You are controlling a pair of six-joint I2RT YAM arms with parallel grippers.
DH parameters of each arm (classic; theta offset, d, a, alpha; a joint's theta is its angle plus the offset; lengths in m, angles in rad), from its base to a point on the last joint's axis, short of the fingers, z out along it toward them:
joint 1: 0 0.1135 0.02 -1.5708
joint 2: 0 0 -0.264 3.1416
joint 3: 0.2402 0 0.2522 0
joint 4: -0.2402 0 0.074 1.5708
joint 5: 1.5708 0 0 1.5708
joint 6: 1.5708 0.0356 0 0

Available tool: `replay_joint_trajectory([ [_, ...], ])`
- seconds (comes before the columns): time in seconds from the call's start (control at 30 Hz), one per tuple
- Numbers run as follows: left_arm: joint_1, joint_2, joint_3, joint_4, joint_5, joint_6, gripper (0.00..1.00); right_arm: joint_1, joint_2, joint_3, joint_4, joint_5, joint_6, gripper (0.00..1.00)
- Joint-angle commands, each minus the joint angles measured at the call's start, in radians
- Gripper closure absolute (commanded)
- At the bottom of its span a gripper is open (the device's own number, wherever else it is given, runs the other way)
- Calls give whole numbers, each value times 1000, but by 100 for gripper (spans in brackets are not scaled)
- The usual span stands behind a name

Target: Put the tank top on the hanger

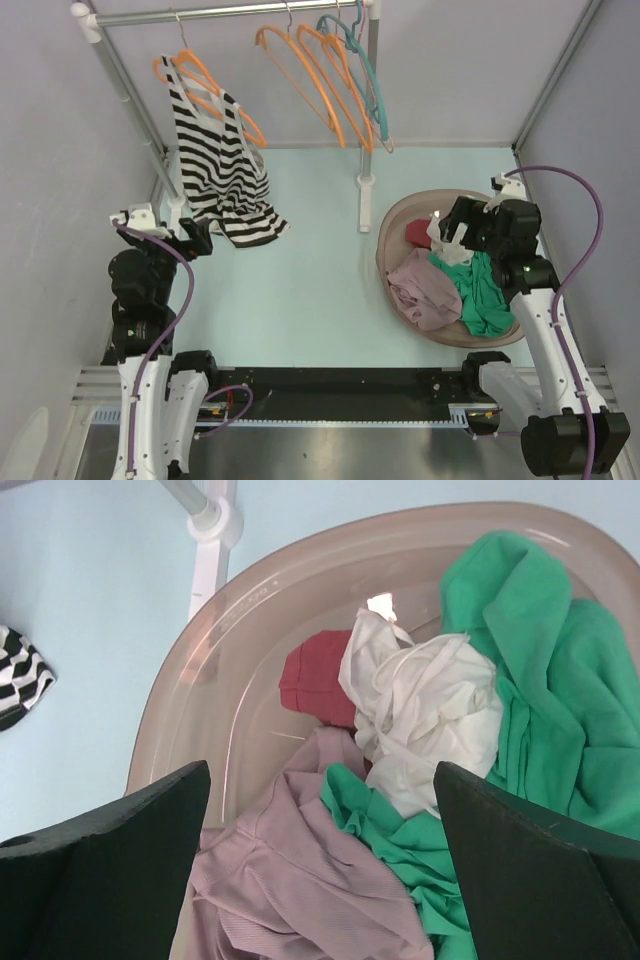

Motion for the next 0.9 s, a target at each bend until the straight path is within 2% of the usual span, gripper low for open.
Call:
replay_joint_trajectory([
  [0.0,-2,6,8,21,-16,12,0,-7,-32,27,53,30,-18,0],
  [0.4,-7,26,5,23,18,22,1,-13,38,29,79,59,14,0],
  [0.57,-10,26,2,20,6,26,1,-15,72,76,-59,211,81,0],
  [0.87,-36,16,-1,11,-39,33,1,-24,96,65,-293,343,273,0],
])
